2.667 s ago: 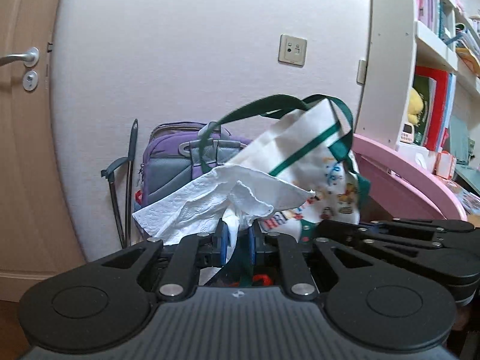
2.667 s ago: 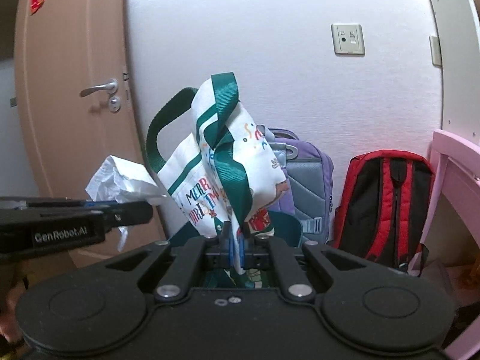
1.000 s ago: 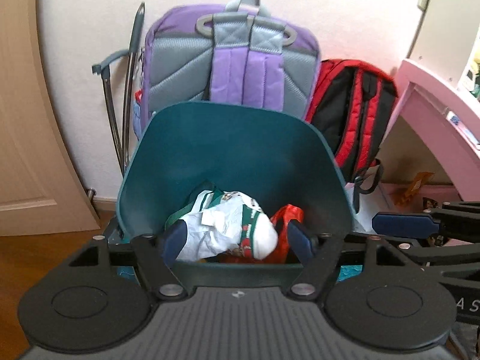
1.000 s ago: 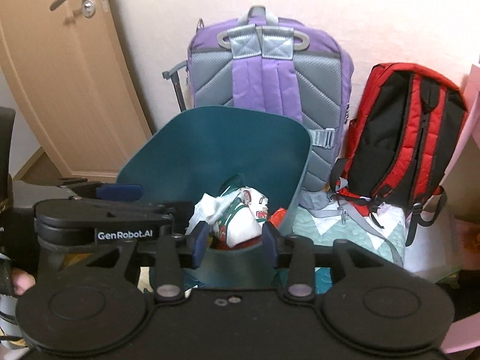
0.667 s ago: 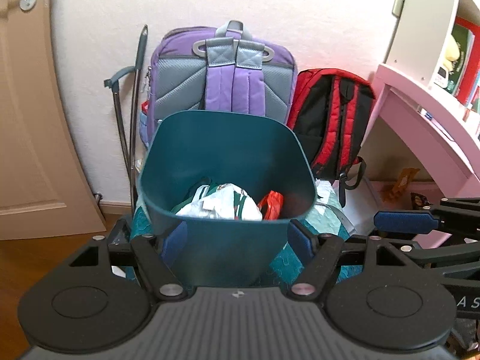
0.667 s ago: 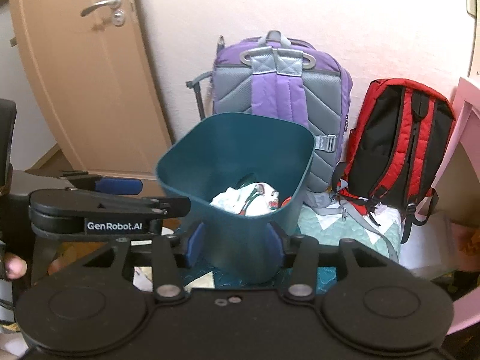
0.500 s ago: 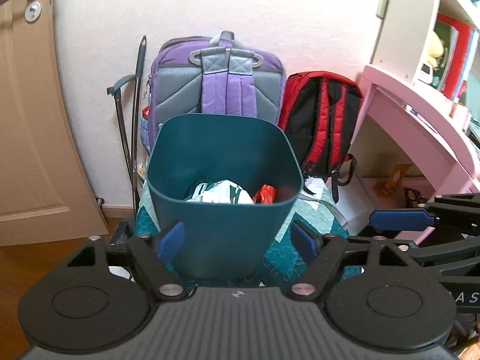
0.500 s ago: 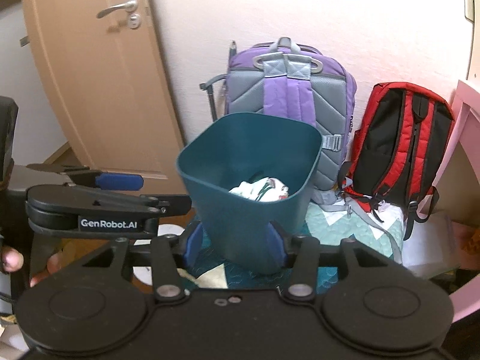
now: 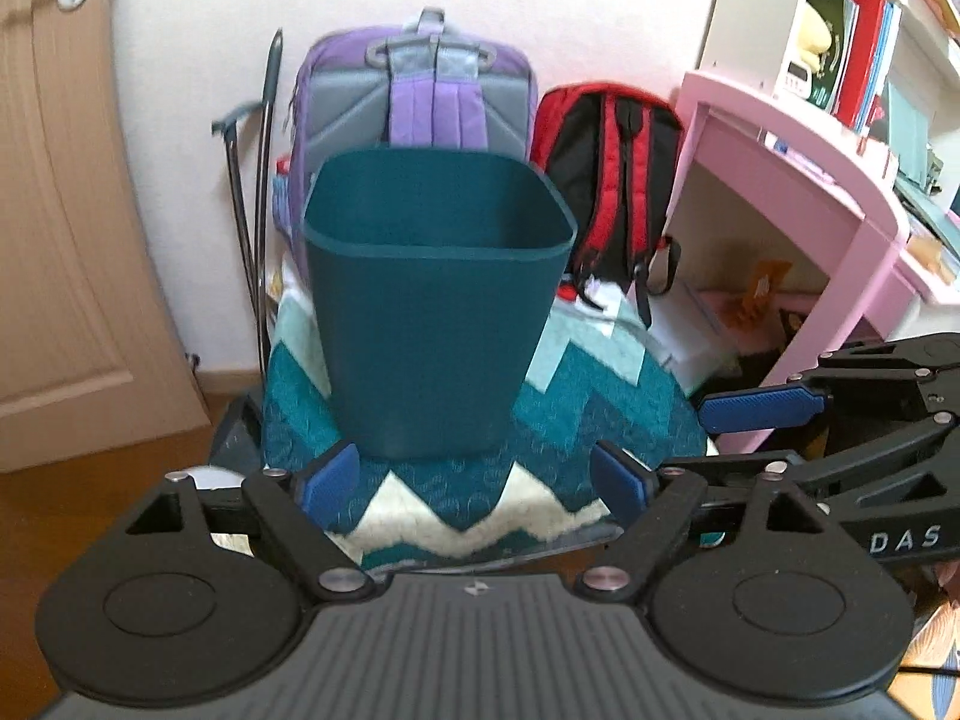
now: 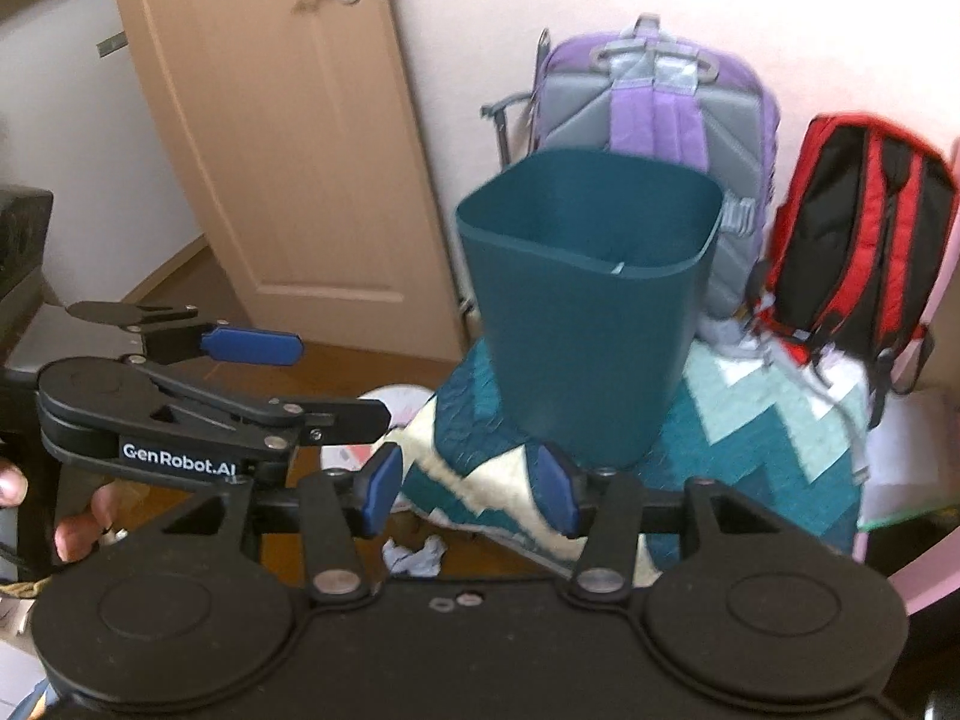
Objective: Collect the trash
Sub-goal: 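Withdraw both tools from the basket and lower toward the floor, then reach left tool to white sock while right tool reaches red wrapper, then grasp the white sock with left tool while right tool grasps red wrapper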
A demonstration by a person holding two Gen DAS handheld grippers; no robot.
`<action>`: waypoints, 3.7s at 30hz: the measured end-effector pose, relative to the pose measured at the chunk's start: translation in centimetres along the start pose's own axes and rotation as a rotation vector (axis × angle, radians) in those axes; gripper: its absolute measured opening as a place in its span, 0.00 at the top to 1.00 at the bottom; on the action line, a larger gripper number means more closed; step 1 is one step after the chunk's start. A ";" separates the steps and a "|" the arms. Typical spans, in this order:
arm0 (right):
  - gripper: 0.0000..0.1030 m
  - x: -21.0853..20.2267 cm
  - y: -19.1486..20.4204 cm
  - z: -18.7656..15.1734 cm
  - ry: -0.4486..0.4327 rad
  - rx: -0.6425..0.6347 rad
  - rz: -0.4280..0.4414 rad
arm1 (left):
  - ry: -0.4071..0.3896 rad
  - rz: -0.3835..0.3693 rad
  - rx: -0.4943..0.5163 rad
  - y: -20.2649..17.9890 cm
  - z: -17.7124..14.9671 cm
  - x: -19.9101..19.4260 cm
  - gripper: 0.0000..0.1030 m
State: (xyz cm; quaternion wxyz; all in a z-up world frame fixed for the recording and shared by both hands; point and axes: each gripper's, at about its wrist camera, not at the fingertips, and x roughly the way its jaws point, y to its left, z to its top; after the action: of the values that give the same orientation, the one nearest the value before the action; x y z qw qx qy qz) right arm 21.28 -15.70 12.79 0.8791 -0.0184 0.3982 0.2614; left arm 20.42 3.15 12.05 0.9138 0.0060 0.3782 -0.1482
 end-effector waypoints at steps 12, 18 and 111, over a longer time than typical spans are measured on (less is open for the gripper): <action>0.51 12.0 -0.5 -7.6 0.189 -0.018 0.072 | 0.134 0.015 0.036 5.0 -8.9 9.4 0.04; 0.51 20.4 -1.6 -13.0 0.302 -0.011 0.056 | 0.234 0.059 0.019 8.8 -13.5 17.8 0.04; 0.64 25.4 -5.1 -21.3 0.249 0.058 -0.130 | 0.414 -0.087 0.069 6.4 -19.1 28.1 0.74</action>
State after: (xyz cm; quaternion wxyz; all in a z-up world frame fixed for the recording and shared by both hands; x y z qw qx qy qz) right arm 22.91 -13.93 -20.71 0.8382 -0.0508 0.5095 0.1878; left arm 27.83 4.09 -21.67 0.8086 0.0513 0.5525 -0.1958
